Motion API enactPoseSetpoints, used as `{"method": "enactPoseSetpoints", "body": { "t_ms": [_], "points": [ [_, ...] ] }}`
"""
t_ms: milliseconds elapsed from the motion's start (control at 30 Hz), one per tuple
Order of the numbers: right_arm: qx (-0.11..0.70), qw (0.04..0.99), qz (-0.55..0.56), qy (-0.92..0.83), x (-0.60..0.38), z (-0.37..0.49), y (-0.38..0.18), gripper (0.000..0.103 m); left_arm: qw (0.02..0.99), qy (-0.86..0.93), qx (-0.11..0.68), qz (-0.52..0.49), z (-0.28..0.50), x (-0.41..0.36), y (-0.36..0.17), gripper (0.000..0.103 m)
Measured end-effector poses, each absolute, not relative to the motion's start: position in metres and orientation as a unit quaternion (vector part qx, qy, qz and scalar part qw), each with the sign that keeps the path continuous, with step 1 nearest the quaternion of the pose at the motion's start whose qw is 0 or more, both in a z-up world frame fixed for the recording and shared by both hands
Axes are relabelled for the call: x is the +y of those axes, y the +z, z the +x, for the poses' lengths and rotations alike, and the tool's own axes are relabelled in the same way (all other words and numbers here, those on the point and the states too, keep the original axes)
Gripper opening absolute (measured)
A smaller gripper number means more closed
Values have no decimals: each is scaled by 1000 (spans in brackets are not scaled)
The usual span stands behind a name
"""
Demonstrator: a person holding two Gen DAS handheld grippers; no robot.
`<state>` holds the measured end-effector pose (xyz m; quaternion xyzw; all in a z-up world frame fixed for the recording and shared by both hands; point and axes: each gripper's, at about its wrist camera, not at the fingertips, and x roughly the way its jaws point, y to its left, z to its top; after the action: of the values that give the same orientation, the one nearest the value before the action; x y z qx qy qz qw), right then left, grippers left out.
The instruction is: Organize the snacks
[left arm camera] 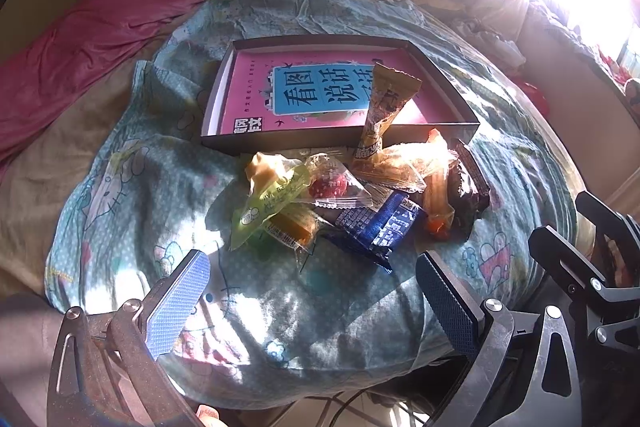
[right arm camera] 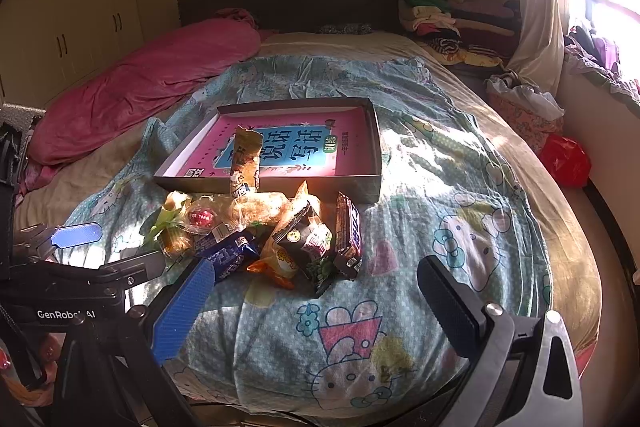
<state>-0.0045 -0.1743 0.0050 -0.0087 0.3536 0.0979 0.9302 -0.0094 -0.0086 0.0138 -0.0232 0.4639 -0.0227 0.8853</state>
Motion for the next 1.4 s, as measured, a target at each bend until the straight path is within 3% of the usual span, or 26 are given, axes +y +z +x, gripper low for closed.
{"method": "enactPoseSetpoints", "body": {
  "t_ms": [1400],
  "points": [
    [354, 929, -8, 102, -173, -3, 3, 103, 886, -31, 462, -23, -12, -14, 11, 103]
  ]
}}
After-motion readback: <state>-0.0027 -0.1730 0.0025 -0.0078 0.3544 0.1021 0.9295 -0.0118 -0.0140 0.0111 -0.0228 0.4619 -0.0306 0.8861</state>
